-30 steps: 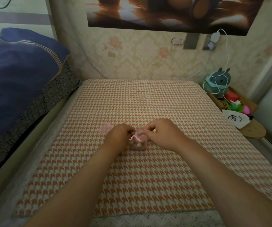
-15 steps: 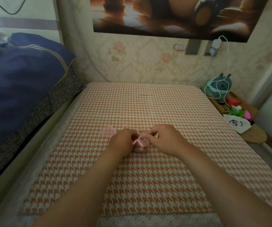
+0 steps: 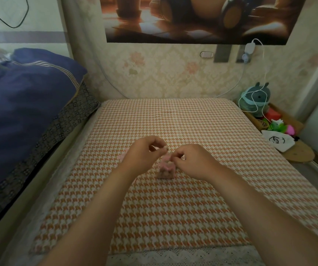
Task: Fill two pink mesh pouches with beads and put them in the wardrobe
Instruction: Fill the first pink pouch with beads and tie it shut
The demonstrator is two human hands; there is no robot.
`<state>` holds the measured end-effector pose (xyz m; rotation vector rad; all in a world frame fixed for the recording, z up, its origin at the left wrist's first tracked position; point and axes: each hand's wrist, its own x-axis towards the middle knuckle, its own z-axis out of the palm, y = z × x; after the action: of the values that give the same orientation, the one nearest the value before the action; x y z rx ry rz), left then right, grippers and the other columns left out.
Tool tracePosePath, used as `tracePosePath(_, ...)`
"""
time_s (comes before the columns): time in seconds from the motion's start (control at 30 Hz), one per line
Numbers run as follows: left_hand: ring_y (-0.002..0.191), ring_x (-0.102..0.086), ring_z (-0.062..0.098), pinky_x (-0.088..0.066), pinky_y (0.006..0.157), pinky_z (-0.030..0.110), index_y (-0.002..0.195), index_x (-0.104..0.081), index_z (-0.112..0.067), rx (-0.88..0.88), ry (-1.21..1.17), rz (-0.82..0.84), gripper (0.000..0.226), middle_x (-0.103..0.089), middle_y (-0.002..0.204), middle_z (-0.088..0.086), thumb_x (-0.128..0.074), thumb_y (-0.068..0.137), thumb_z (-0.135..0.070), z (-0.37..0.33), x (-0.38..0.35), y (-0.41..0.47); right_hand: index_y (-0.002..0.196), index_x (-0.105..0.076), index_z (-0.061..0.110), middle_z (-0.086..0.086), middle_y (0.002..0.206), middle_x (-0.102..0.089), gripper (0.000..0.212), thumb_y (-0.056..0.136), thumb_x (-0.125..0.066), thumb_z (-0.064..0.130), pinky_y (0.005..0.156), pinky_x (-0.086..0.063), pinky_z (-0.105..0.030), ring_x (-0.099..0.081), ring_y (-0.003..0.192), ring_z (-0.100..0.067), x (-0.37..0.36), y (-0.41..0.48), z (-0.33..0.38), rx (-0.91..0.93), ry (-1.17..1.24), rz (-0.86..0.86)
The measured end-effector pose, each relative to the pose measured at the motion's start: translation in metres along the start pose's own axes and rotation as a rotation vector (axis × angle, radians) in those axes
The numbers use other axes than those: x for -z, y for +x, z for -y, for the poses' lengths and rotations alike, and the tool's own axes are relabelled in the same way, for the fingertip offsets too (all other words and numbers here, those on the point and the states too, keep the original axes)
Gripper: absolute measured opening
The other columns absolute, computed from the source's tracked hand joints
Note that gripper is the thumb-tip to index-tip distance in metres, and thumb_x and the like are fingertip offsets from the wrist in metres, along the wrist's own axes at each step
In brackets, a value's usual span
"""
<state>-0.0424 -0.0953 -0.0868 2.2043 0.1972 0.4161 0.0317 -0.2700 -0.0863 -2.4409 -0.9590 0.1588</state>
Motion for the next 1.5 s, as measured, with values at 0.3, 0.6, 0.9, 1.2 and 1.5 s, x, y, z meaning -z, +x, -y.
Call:
tracePosePath(0.3,0.087,-0.061,-0.004,-0.052,0.073,0.023,0.105,-0.073,-0.031,0.078,0.179,0.123,0.020,-0.070,0.100,-0.015,-0.063,0.090,-0.041,-0.004,-0.015,-0.007,0.097,-0.079,0.032,0.009,0.088,-0.075,0.022,0.098,-0.056,0.030,0.076,-0.061,-0.045,-0.070,0.080,-0.015,0.004,-0.004,0.002,-0.003,-0.009,0.010)
tracePosePath(0.6,0.072,-0.055,-0.002,-0.041,0.059,0.012,0.104,-0.076,-0.022,0.100,0.245,0.082,0.021,-0.069,0.108,-0.010,-0.058,0.094,-0.017,-0.011,-0.014,-0.005,0.103,-0.076,0.032,0.011,0.100,-0.075,0.022,0.099,-0.056,0.024,0.070,-0.061,-0.039,-0.067,0.069,-0.010,0.016,-0.002,-0.012,-0.050,0.010,-0.092)
tracePosePath(0.9,0.111,-0.061,0.011,-0.046,0.085,0.022,0.116,-0.072,-0.018,0.114,0.224,0.126,0.025,-0.065,0.128,-0.005,-0.061,0.094,-0.021,-0.008,-0.006,-0.006,0.105,-0.076,0.034,0.010,0.114,-0.072,0.023,0.095,-0.064,0.017,0.074,-0.050,-0.029,-0.066,0.100,-0.013,-0.006,0.009,-0.034,-0.122,-0.192,-0.005)
tracePosePath(1.2,0.071,-0.062,0.004,-0.050,0.056,0.021,0.121,-0.069,-0.021,0.109,0.198,0.180,0.028,-0.065,0.126,-0.007,-0.060,0.095,-0.023,-0.010,-0.004,-0.008,0.092,-0.077,0.029,0.007,0.092,-0.072,0.011,0.094,-0.065,0.031,0.062,-0.046,-0.028,-0.067,0.083,-0.019,-0.021,0.014,-0.031,-0.124,-0.327,0.010)
tracePosePath(1.5,0.093,-0.058,0.005,-0.044,0.077,0.018,0.117,-0.071,-0.019,0.088,0.179,0.163,0.026,-0.066,0.124,-0.007,-0.059,0.094,-0.019,-0.009,-0.003,-0.009,0.102,-0.075,0.030,0.012,0.101,-0.073,0.011,0.094,-0.069,0.032,0.081,-0.057,-0.035,-0.067,0.093,-0.011,-0.003,0.010,-0.018,-0.100,-0.080,-0.153)
